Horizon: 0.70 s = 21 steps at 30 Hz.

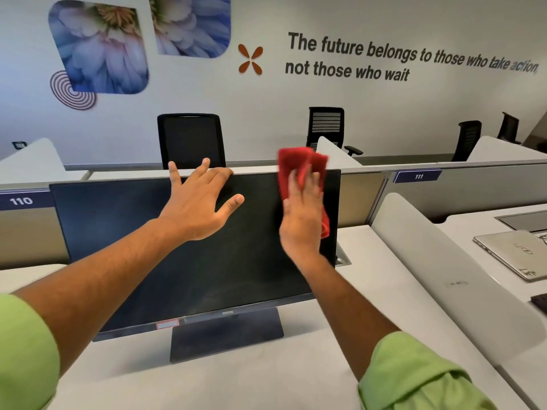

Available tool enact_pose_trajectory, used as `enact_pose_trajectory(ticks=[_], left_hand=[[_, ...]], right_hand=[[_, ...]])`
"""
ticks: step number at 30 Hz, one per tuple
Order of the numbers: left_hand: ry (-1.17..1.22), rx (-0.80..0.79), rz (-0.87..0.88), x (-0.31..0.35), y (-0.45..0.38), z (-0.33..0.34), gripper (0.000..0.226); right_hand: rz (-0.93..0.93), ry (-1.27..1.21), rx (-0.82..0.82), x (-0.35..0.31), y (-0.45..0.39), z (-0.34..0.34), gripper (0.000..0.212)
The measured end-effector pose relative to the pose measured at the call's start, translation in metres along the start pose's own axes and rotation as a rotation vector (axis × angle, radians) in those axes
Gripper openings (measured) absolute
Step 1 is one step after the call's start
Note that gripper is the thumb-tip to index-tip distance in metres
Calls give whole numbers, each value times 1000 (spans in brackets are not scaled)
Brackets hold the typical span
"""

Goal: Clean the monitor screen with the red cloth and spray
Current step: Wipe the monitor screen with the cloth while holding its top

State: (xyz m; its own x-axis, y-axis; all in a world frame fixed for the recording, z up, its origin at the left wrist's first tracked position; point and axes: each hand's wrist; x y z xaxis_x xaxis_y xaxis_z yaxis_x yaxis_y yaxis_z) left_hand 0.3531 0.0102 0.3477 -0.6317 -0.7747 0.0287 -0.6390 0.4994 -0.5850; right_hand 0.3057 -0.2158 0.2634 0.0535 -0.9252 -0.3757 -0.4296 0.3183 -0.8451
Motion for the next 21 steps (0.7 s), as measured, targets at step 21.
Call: enact_pose_trajectory(ticks=[21], left_hand=[[-7,-9,9,0,3,0,66]], right_hand=[[-501,43,-276,9,75,4,88]])
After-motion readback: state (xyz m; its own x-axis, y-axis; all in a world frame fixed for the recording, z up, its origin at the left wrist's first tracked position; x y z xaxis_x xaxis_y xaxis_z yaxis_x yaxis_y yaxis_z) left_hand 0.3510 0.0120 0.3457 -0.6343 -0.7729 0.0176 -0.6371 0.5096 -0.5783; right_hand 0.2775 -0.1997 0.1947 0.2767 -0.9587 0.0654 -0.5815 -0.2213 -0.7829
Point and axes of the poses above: each hand's wrist, its own y-axis away from the middle knuckle, its own z-axis out of the palm, x = y × z, and after that the axes turned 9 degrees about x, right-handed
